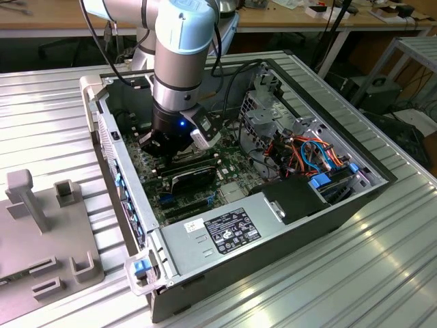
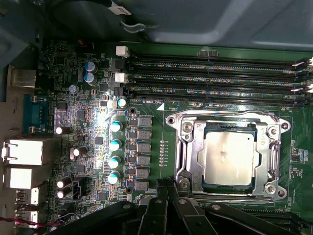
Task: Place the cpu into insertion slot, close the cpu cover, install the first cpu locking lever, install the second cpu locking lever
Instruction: 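Install the second cpu locking lever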
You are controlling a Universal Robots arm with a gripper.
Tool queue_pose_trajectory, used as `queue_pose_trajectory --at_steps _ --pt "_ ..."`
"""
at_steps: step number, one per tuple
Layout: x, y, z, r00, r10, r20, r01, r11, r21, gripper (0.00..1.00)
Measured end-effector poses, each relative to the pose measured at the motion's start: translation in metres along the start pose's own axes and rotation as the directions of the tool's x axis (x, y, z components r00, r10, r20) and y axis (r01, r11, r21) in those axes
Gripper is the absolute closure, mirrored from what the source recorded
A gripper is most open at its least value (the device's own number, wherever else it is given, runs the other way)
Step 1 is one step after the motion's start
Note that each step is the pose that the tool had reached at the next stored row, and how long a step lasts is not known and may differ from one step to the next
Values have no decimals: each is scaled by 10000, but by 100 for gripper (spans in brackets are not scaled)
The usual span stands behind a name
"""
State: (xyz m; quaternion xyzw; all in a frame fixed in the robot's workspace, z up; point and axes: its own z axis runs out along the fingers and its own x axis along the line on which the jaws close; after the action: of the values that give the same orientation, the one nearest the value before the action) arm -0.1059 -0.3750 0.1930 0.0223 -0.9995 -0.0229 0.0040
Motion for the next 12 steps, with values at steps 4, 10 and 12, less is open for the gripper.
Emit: queue_pose_trajectory --at_steps 4,10,12 --pt "0 0 0 10000 0 0 0 10000 0 89" --pt "0 0 0 10000 0 0 0 10000 0 89" --pt "0 0 0 10000 0 0 0 10000 0 89"
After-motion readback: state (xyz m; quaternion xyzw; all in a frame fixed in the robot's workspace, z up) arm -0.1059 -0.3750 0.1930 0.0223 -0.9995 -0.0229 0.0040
